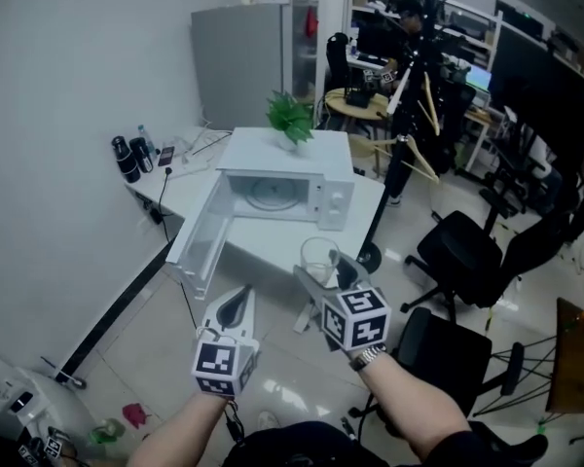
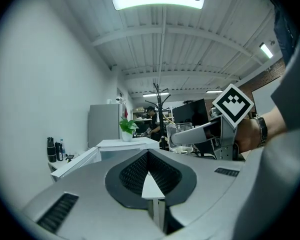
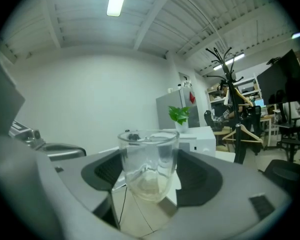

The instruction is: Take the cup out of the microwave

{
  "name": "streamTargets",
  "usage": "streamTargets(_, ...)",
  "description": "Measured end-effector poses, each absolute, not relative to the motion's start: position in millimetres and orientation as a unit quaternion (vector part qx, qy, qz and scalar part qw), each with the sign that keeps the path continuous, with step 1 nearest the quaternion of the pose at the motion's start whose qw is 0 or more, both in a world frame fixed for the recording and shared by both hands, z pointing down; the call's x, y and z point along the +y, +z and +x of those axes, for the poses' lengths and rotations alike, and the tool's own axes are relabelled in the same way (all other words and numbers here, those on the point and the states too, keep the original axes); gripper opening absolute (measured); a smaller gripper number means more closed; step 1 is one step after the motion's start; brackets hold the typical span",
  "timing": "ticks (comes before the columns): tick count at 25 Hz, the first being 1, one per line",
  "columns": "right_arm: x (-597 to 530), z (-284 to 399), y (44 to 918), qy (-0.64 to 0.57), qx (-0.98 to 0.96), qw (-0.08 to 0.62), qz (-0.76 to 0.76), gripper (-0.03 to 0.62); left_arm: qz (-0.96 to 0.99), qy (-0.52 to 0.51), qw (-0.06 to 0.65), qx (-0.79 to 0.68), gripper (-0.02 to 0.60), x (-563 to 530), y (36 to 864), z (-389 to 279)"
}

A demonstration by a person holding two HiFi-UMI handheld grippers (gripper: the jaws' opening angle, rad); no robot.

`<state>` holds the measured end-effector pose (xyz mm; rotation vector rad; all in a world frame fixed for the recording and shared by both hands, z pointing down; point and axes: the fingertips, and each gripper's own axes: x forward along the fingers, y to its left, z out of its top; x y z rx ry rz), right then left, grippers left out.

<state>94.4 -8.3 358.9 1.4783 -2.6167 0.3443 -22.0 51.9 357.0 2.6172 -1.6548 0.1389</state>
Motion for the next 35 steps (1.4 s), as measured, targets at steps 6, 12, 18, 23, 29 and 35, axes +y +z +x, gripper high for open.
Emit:
streamTargets(6, 20.5, 107.6, 358.6, 0.118, -0.878, 0.056, 0.461, 0.364, 0.828, 0.054, 0.014, -0.557, -0.003, 80.9, 360.3, -8.8)
streamTargets(12, 39.7, 106.0, 355.8, 0.115, -0.883, 0.053, 0.452, 0.364, 0.825, 0.058, 0.010, -0.562, -0.003, 97.1, 361.7, -10.6)
streamTargets(18, 56.9, 98.4, 346.8, 0.112, -0.875, 0.045, 0.468, 0.364, 0.838, 0.054, 0.005, -0.543, -0.003, 106.9, 354.1, -17.1)
streamTargets(23, 72.9, 85.6, 341.5, 0.110, -0.868, 0.041, 0.483, 0.364, 0.848, 0.051, 0.004, -0.528, -0.003, 115.3, 347.5, -32.7)
streamTargets(29, 89.3, 68.6, 336.1, 0.106, -0.862, 0.040, 0.493, 0.364, 0.856, 0.052, -0.002, -0.514, -0.003, 122.2, 345.5, -51.8)
streamTargets(35, 105.6, 57.2, 335.5, 0.107, -0.860, 0.046, 0.497, 0.364, 0.860, 0.049, 0.000, -0.507, -0.003, 127.8, 342.8, -62.8)
